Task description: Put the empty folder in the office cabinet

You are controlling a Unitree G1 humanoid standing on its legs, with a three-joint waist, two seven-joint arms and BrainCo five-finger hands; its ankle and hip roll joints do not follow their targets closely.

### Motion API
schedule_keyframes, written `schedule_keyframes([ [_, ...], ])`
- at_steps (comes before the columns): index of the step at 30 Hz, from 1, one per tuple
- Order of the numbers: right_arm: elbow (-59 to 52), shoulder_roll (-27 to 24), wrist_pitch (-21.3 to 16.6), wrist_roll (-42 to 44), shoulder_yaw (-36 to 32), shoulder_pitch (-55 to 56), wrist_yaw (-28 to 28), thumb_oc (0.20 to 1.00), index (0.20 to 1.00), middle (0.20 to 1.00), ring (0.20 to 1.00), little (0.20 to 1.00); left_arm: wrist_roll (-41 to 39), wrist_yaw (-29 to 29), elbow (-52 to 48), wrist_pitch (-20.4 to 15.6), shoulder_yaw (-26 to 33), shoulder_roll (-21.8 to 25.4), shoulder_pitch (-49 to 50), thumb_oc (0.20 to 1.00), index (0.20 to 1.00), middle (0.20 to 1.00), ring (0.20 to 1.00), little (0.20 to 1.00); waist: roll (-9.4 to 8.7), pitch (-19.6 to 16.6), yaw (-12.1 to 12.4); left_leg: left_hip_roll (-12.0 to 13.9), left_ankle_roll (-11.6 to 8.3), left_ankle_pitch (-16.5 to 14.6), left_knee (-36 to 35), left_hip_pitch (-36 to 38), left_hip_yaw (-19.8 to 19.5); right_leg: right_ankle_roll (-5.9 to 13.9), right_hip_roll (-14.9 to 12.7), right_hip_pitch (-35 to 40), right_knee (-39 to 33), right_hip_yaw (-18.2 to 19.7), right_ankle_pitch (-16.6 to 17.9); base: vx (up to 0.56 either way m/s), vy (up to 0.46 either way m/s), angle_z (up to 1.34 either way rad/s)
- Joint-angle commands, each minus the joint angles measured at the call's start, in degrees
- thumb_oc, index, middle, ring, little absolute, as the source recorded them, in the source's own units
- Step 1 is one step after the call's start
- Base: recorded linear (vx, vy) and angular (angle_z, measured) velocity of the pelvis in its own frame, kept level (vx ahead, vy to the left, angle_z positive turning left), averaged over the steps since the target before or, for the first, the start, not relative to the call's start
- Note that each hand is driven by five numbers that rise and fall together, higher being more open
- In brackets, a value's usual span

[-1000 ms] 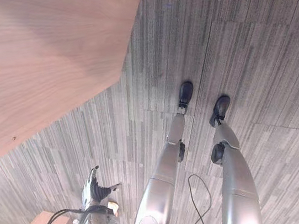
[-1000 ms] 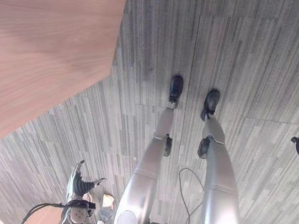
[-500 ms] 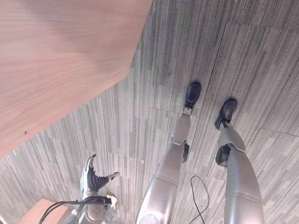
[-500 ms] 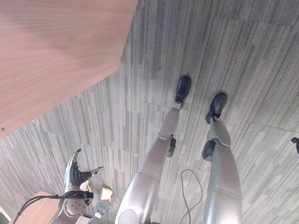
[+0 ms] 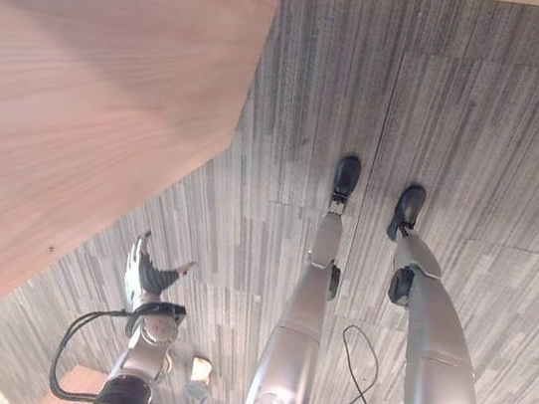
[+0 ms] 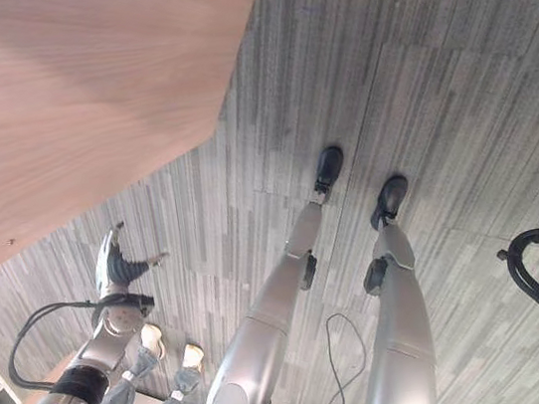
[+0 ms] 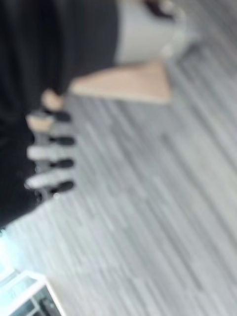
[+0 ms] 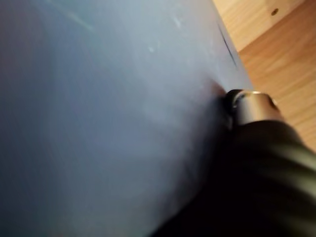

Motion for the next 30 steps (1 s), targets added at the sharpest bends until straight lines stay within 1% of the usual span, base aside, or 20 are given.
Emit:
schedule_keyframes([
  [1, 0.07, -4.86, -3.34, -2.18, 8.72, 5.82, 1.79, 1.0, 1.0, 1.0, 1.0, 1.0, -0.38, -0.05, 6.12, 0.64, -1.35, 0.08, 11.53, 1.0, 1.0, 1.0, 1.0, 1.0, -4.58, -10.34, 2.25, 2.28, -5.38, -8.41, -4.44, 4.5, 3.51, 4.31, -2.95, 9.3, -19.87, -0.29, 8.14, 0.0, 0.0, 0.0],
  [4, 0.57, -5.7, -2.54, -1.36, 9.37, 5.93, 2.96, 1.0, 1.0, 1.0, 1.0, 1.0, -0.27, -0.5, 5.95, 0.71, -1.16, 0.43, 11.86, 1.0, 1.0, 1.0, 1.0, 1.0, -4.63, -10.23, 2.17, 2.32, -5.39, -8.46, -4.44, 4.61, 3.56, 4.37, -2.92, 9.26, -19.87, -0.11, 8.29, 0.0, 0.0, 0.0],
  [13, 1.15, -5.51, -1.45, -2.68, 8.93, 7.27, 2.6, 1.0, 1.0, 1.0, 1.0, 1.0, -0.4, -0.91, 6.04, 0.85, -1.34, 0.92, 11.34, 1.0, 1.0, 1.0, 1.0, 1.0, -4.54, -10.1, 1.75, 2.53, -5.28, -8.49, -4.44, 5.28, 3.67, 4.26, -2.72, 9.51, -19.87, 0.15, 8.56, 0.0, -0.005, -0.03],
  [22, 4.54, -6.04, 1.23, -1.23, 9.76, 7.56, 4.8, 1.0, 1.0, 1.0, 1.0, 1.0, -0.46, -1.67, 5.78, 0.99, -1.03, 1.09, 11.86, 1.0, 1.0, 1.0, 1.0, 1.0, -4.85, -9.86, 1.17, 2.76, -5.36, -8.44, -4.44, 5.57, 3.62, 4.01, -2.54, 9.54, -19.87, -0.08, 8.76, 0.0, -0.012, -0.05],
  [26, 6.69, -6.36, 2.59, -1.7, 10.63, 6.97, 4.29, 1.0, 1.0, 1.0, 1.0, 1.0, -0.57, -1.7, 5.74, 1.02, -1.26, 0.93, 11.73, 1.0, 1.0, 1.0, 1.0, 1.0, -5.03, -9.75, 0.89, 2.86, -5.38, -8.42, -4.44, 5.59, 3.64, 3.96, -2.48, 9.5, -19.87, -0.06, 8.85, 0.0, -0.001, 0.01],
  [27, 8.33, -6.49, 3.44, -1.92, 11.07, 6.5, 3.38, 1.0, 1.0, 1.0, 1.0, 1.0, -0.61, -1.64, 5.73, 1.15, -1.31, 0.99, 11.48, 1.0, 1.0, 1.0, 1.0, 1.0, -5.14, -9.72, 0.68, 2.94, -5.39, -8.39, -4.44, 5.53, 3.66, 3.94, -2.43, 9.45, -19.87, -0.04, 8.95, 0.0, 0.0, 0.0],
  [28, 10.32, -6.69, 5.22, -3.46, 11.91, 5.98, 1.51, 1.0, 1.0, 1.0, 1.0, 1.0, -0.23, -1.57, 5.86, 1.32, -1.64, 0.75, 11.33, 1.0, 1.0, 1.0, 1.0, 1.0, -5.2, -9.62, 0.33, 3.11, -5.43, -8.41, -4.44, 5.57, 3.77, 3.94, -2.41, 9.38, -19.87, 0.02, 9.04, 0.0, -0.003, 0.03],
  [30, 10.66, -6.25, 6.43, -4.63, 12.29, 5.82, -0.01, 1.0, 1.0, 1.0, 1.0, 1.0, -0.12, -1.43, 6.14, 1.48, -2.07, 0.34, 10.9, 1.0, 1.0, 1.0, 1.0, 1.0, -5.31, -9.54, -0.11, 3.28, -5.4, -8.45, -4.44, 5.56, 3.89, 3.92, -2.34, 9.33, -19.87, 0.09, 9.09, 0.0, 0.0, 0.0],
])
